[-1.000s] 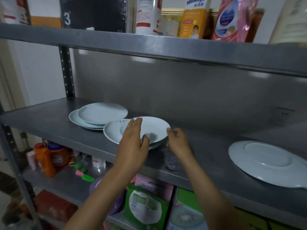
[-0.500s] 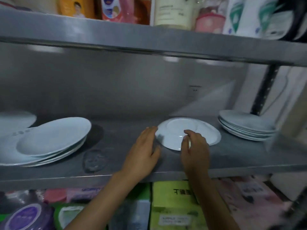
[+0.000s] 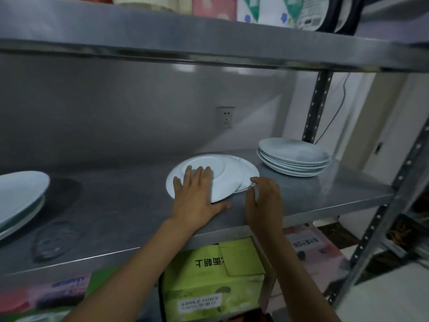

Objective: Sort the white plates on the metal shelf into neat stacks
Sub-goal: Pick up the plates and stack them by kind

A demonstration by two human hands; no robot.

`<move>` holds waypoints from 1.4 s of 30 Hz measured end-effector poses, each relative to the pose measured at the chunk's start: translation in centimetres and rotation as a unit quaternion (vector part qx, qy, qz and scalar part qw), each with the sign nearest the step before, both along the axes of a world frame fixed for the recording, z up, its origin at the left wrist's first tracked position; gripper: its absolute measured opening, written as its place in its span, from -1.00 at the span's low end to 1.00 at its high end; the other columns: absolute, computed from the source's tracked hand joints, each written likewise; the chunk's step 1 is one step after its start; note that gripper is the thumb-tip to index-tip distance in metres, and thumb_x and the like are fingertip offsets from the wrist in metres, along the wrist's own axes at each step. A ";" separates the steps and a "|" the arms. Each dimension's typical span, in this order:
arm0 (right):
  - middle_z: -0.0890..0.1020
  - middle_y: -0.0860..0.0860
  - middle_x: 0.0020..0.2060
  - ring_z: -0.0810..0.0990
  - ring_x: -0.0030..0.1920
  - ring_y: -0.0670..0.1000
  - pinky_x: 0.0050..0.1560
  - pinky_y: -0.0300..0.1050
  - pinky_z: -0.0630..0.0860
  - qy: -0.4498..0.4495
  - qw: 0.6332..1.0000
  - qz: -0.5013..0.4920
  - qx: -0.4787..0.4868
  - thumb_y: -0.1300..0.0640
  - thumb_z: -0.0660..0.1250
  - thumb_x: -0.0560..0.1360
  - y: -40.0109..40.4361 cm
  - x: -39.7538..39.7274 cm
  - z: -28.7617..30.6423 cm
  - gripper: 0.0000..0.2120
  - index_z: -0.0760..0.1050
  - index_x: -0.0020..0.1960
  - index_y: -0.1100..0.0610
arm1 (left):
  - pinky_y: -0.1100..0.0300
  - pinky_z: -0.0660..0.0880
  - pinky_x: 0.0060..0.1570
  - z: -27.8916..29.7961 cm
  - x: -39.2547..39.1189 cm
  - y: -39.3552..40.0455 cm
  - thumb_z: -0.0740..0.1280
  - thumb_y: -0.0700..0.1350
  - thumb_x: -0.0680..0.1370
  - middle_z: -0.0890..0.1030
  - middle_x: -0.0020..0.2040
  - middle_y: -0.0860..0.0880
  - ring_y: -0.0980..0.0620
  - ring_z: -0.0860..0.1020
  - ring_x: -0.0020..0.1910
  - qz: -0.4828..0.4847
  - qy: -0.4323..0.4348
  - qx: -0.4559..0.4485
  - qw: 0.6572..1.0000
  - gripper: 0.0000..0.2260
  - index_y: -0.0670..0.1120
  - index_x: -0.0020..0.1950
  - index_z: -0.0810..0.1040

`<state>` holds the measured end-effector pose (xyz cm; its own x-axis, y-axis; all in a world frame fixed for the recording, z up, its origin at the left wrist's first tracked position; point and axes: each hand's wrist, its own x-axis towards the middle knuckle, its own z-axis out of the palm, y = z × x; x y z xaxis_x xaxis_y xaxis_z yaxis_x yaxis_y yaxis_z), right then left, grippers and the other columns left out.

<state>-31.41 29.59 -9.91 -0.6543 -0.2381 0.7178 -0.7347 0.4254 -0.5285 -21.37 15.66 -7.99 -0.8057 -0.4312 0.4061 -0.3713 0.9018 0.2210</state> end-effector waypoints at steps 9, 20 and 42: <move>0.61 0.11 0.03 0.50 0.11 0.11 0.11 -0.05 0.42 -0.010 0.999 -0.019 -0.028 0.23 0.30 0.49 -0.3 0.4 -0.4 -0.80 0.55 0.10 0.21 | -0.32 0.18 0.30 -0.4 0.1 0.2 0.20 0.17 0.44 0.18 0.48 -0.13 -0.23 0.07 0.47 0.061 -0.037 -0.010 0.997 -0.31 -0.13 0.46 0.12; 0.62 0.08 -0.02 0.53 0.07 0.12 0.09 0.00 0.46 -0.004 0.999 -0.008 -0.041 0.21 0.28 0.48 -0.3 0.6 -0.3 -0.82 0.55 0.06 0.18 | -0.25 0.45 -0.02 0.2 3.0 -0.5 0.27 -0.26 0.43 0.52 0.15 -0.23 -0.32 0.45 0.20 0.125 0.043 -0.070 0.989 -0.62 -0.24 0.25 0.40; 0.56 0.08 0.11 0.53 0.15 0.12 0.14 -0.03 0.43 -0.262 0.928 0.266 0.013 -0.20 0.19 0.54 -17.0 16.5 6.2 -0.43 0.25 0.45 0.06 | 0.05 0.51 -0.17 7.0 24.6 -6.1 0.21 -0.17 0.60 0.61 -0.13 -0.03 -0.07 0.57 -0.14 0.152 0.441 0.125 0.876 -0.84 -0.07 0.15 0.50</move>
<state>-14.88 12.64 -3.74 -0.6971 -0.6394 0.3243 -0.4895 0.0940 -0.8669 3.19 9.55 -1.00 -0.0584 -0.7355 0.6750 -0.1721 0.6734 0.7190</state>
